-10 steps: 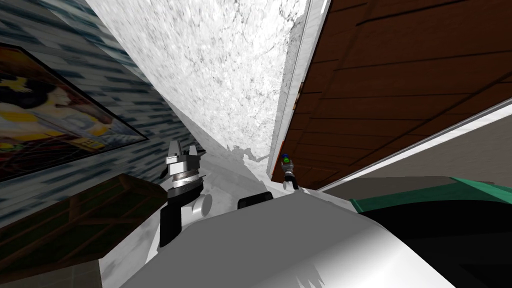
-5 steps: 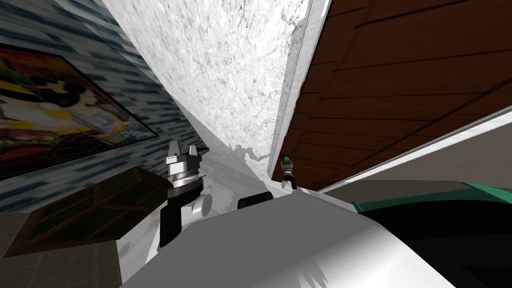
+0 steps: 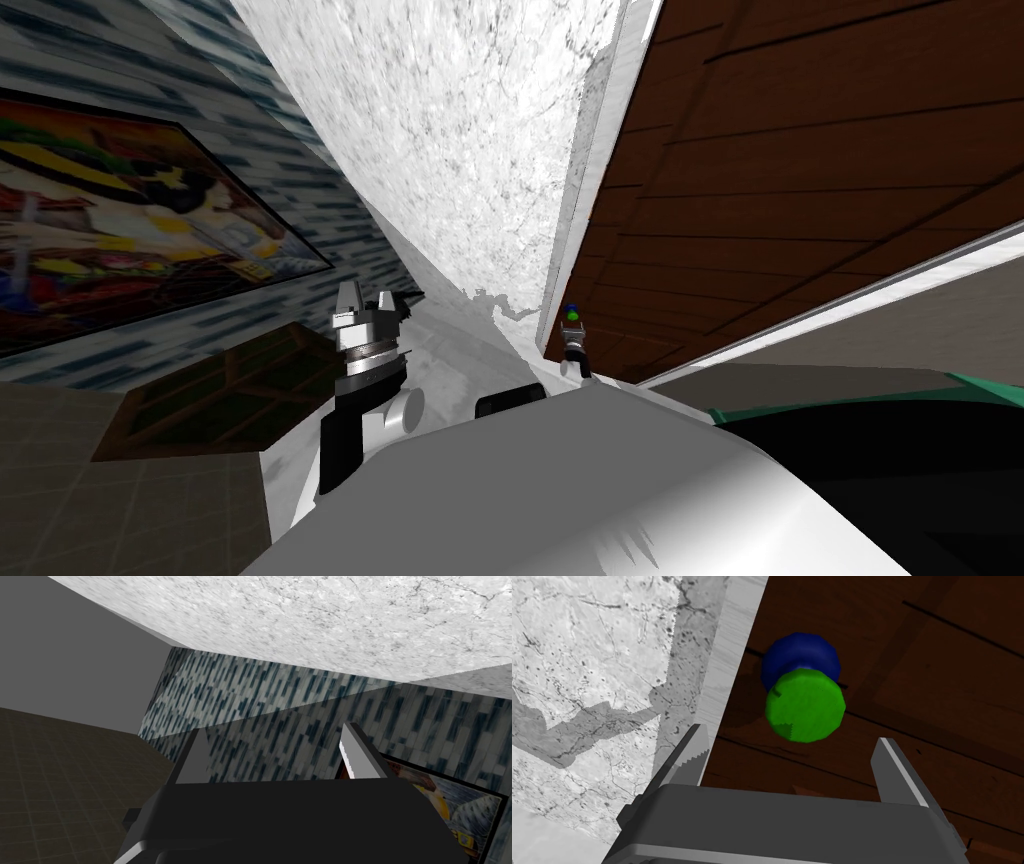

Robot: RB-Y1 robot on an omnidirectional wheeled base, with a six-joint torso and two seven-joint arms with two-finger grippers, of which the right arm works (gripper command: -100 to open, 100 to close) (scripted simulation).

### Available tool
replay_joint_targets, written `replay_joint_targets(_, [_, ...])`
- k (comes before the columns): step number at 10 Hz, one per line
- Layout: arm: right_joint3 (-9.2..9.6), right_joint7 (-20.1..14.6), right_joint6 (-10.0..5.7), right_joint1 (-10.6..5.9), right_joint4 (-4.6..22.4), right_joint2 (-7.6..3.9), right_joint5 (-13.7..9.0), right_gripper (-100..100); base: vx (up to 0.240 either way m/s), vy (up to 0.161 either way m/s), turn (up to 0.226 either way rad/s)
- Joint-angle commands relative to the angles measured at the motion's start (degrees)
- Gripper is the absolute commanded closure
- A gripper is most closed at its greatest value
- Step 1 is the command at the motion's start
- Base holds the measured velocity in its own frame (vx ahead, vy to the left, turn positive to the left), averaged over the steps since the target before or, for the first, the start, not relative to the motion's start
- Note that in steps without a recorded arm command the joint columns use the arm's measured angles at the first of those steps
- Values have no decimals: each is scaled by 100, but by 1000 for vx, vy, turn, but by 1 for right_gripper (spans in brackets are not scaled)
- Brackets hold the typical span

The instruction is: Pull the door open

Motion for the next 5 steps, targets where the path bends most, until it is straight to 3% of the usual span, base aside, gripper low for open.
replay_joint_targets(1, [0,-176,-5,-5,-10,21,-51,-100,-59,-21,45])
replay_joint_targets(5, [3,-749,-32,-35,-33,113,-268,-100,-77,-12,66])
